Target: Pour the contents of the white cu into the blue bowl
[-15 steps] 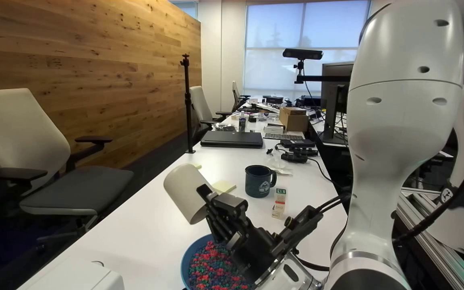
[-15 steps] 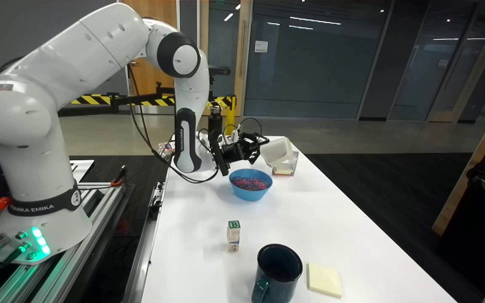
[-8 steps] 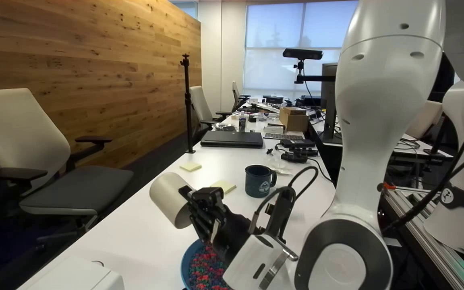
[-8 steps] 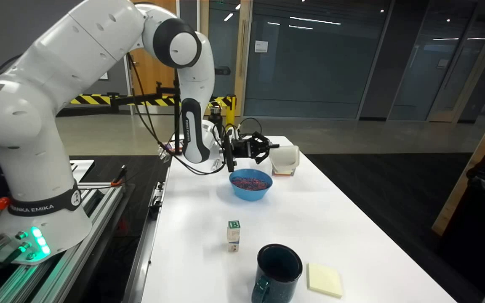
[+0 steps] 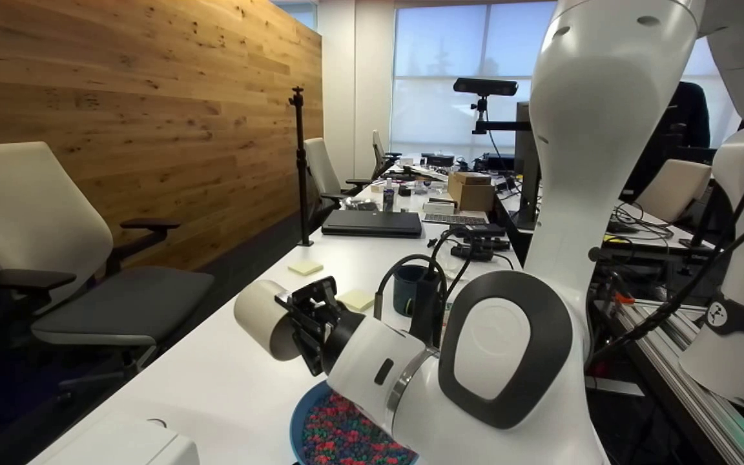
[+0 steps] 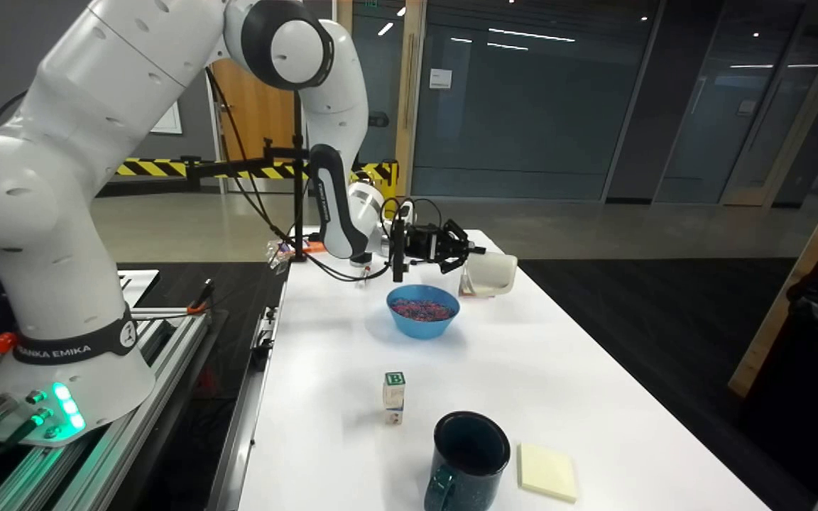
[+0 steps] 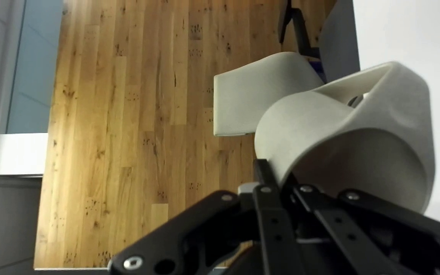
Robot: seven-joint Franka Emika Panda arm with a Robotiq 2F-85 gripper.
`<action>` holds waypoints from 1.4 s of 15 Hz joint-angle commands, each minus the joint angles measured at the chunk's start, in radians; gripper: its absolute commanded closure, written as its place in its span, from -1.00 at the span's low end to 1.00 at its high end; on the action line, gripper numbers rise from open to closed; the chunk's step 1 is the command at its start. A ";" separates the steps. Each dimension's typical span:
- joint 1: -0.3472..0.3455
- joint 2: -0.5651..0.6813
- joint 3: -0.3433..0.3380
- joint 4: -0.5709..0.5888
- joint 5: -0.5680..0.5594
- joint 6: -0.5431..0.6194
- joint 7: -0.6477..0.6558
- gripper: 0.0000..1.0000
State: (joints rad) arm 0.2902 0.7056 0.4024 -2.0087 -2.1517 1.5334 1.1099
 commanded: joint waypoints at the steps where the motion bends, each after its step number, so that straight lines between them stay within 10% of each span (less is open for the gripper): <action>1: -0.039 -0.087 0.009 -0.021 0.081 0.152 -0.017 0.97; 14: -0.227 -0.341 -0.103 -0.038 0.383 0.849 0.021 0.97; 21: -0.251 -0.342 -0.194 -0.038 0.725 0.957 -0.070 0.97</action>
State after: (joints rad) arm 0.0497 0.4005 0.2304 -2.0146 -1.5700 2.4353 1.1015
